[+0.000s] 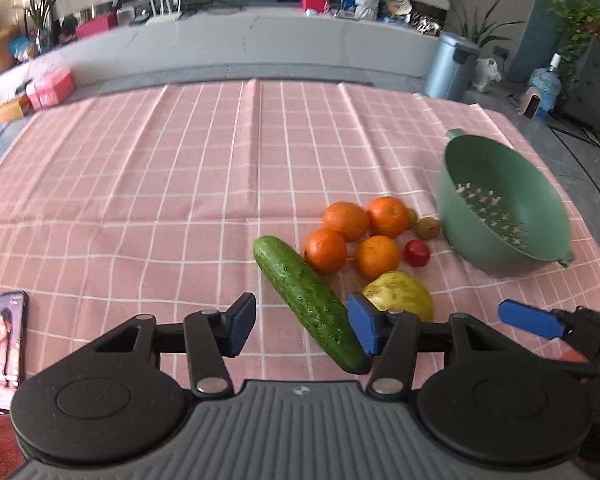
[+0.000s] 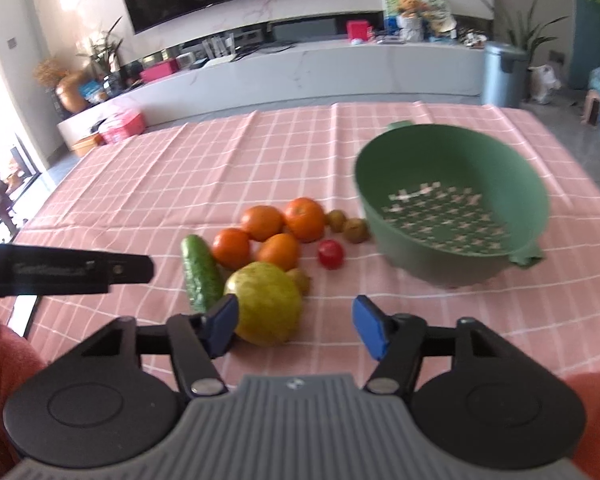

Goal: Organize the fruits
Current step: 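Close the left tool on the cucumber while the right tool grasps the yellow pear, then lift the cucumber with the left tool while the right tool lifts the pear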

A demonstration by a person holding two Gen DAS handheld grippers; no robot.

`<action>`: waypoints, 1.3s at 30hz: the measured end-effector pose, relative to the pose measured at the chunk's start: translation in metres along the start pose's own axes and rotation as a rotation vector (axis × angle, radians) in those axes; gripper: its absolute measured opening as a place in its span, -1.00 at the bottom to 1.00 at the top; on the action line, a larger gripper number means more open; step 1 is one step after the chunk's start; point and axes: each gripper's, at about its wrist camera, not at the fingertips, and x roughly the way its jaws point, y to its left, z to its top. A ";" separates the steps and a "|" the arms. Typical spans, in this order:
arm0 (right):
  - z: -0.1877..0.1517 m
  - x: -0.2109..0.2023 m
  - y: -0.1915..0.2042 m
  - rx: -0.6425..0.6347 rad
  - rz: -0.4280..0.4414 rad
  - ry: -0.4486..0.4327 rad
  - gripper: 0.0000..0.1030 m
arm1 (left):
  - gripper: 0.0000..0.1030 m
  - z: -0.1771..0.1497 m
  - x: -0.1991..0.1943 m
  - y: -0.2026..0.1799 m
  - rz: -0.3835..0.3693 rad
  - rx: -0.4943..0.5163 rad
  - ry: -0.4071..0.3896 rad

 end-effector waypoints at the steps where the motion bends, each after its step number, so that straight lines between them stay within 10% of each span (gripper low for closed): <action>1: 0.001 0.006 0.001 0.003 0.008 0.011 0.14 | 0.23 0.001 0.005 0.002 -0.011 -0.017 0.015; 20: 0.006 0.091 -0.010 0.168 0.112 0.184 0.28 | 0.23 0.012 0.077 0.038 -0.142 -0.232 0.147; 39: -0.003 0.066 -0.033 0.170 0.040 0.196 0.19 | -0.15 0.006 0.078 0.029 -0.117 -0.199 0.155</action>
